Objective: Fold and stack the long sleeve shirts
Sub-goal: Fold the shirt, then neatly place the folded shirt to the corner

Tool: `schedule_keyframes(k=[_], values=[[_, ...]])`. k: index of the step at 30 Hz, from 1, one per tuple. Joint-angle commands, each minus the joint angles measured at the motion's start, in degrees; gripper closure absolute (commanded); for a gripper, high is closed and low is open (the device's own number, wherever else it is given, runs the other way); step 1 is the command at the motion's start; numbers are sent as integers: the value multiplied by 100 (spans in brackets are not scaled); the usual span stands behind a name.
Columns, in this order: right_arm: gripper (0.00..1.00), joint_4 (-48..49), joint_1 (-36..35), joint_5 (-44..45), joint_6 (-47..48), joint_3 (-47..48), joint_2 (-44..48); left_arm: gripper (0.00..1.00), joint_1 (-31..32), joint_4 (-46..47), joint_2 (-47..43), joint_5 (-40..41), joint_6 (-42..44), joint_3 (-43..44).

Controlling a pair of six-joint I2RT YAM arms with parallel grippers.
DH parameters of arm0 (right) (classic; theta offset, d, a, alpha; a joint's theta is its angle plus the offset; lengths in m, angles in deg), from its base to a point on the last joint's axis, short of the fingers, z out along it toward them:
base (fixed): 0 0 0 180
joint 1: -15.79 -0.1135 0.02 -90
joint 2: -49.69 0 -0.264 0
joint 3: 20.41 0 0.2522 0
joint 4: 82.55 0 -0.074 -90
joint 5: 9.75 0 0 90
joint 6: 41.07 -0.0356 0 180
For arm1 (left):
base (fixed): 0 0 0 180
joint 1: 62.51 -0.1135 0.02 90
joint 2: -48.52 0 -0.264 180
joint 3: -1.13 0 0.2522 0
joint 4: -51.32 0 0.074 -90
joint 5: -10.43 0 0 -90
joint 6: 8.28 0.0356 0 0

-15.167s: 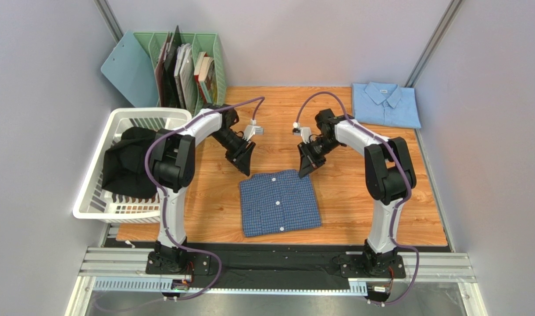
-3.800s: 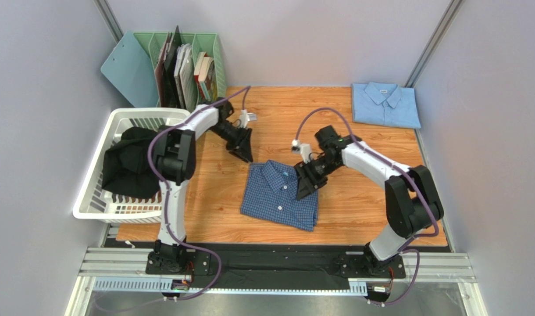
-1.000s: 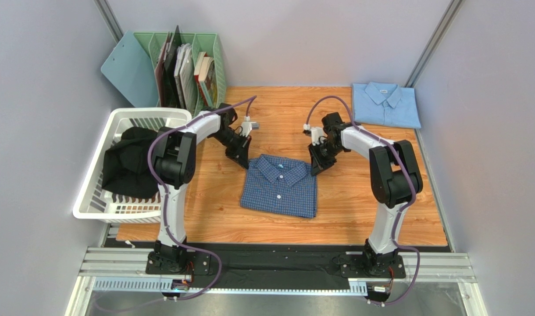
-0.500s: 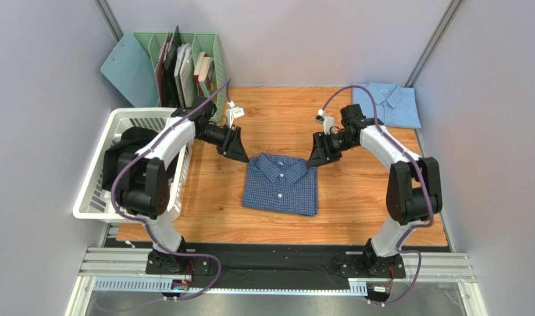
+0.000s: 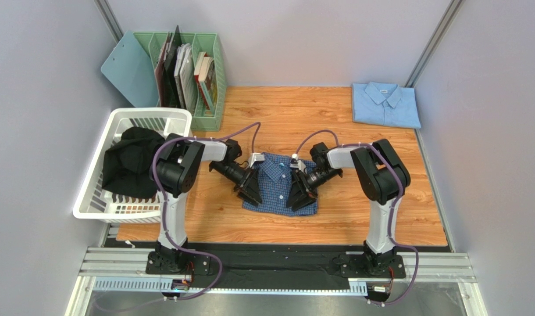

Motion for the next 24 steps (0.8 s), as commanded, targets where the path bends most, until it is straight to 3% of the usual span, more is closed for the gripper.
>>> schedule_keyframes(k=[1,4,7,11,14,18,21,24], values=[[48,-192,556,885,246,361,-430,44,-497,455,318,680,-455,-121],[47,-675,689,940,614,678,-326,45,-761,430,39,698,-369,-166],[47,-756,707,318,738,503,558,45,-771,403,-950,522,62,-96],[51,313,953,113,-138,-540,2098,44,-263,455,-2176,1214,730,238],[58,423,1129,676,-115,-1298,2872,45,493,928,-2652,2504,1012,335],[54,1081,1882,860,-806,-1695,3121,45,1800,1971,-2591,3333,1390,239],[50,1187,2567,931,-1168,-1677,2849,46,2670,2581,-2275,4062,1828,212],[48,1196,2860,922,-1371,-1747,2830,49,3400,2584,-1575,4607,2285,569]])
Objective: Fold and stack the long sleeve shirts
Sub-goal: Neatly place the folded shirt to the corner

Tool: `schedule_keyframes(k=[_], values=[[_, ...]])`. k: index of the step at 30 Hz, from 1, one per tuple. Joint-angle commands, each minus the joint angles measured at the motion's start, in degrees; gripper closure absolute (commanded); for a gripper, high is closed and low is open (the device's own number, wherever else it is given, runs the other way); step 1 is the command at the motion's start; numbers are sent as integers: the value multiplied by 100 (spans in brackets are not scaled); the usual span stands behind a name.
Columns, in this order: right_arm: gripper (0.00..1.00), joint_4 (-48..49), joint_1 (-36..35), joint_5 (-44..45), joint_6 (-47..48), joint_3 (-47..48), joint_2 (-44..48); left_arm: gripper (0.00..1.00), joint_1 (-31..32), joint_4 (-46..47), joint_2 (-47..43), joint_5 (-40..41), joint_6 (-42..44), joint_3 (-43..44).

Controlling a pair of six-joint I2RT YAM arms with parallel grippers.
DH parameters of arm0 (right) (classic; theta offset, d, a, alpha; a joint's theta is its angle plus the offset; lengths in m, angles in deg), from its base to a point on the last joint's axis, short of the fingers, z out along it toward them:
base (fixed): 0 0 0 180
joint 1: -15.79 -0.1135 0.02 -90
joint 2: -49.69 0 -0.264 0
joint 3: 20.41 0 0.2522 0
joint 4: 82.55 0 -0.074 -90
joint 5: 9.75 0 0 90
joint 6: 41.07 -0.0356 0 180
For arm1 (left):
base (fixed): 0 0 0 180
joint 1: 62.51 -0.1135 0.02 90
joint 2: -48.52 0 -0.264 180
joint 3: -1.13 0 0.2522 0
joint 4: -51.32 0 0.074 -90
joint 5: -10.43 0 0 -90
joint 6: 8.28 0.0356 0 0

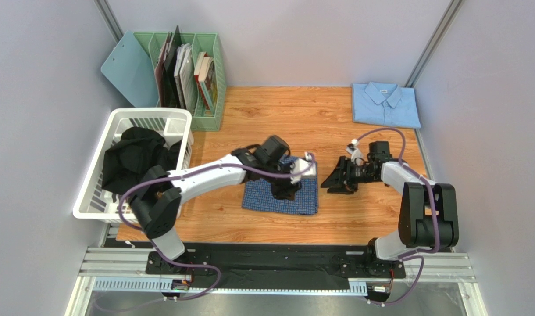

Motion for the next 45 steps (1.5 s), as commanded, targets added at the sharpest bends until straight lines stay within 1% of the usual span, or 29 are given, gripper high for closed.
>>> schedule_keyframes(k=[1,3,6,9,11,12,14,15,16,18,19,22,24,26,27,30,32,35,37,41,45], values=[[48,457,391,224,-641,-115,54,50,929,332,902,1275,996,405],[46,632,391,304,-729,-334,369,50,1175,190,1280,1495,980,669],[42,966,400,445,-958,-660,756,49,1361,339,1596,1706,980,776],[37,993,400,568,-1089,-651,767,49,1493,269,1861,1812,1085,847],[34,915,400,743,-1221,-616,636,51,1502,190,1976,1821,1120,855],[32,897,400,805,-1274,-599,600,60,1502,224,2002,1865,1077,821],[31,923,400,867,-1362,-616,503,71,1389,409,1950,1848,998,733],[30,984,400,841,-1415,-660,486,79,1327,479,1819,1778,841,715],[26,1341,382,736,-1746,-721,355,91,1074,654,1635,1377,604,732],[18,1764,338,464,-1924,-739,162,98,896,682,1581,1181,488,837],[16,1889,303,393,-2073,-730,91,100,861,638,1581,1110,470,968],[12,2521,163,173,-2433,-757,-216,100,790,559,1572,969,531,1118],[11,2889,75,59,-2672,-748,-357,100,764,533,1572,951,523,1163],[11,3023,-48,93,-2803,-748,-489,100,737,532,1537,916,471,1189],[10,3398,-92,94,-2882,-774,-525,100,711,559,1511,890,444,1189],[10,3848,-329,146,-3163,-801,-779,100,658,603,1414,828,339,1163],[11,3859,-479,173,-3208,-669,-1033,100,632,620,1335,767,251,1154],[12,3999,-628,164,-3515,-476,-1446,100,579,734,1221,679,110,1137],[14,4095,-743,103,-3744,-388,-1623,100,535,787,1124,626,-12,1110],[21,4928,-840,199,-4473,-423,-1896,100,518,770,1071,591,-75,1102],[33,5230,-971,445,-4965,-256,-2028,100,517,805,1097,600,-136,1031]])
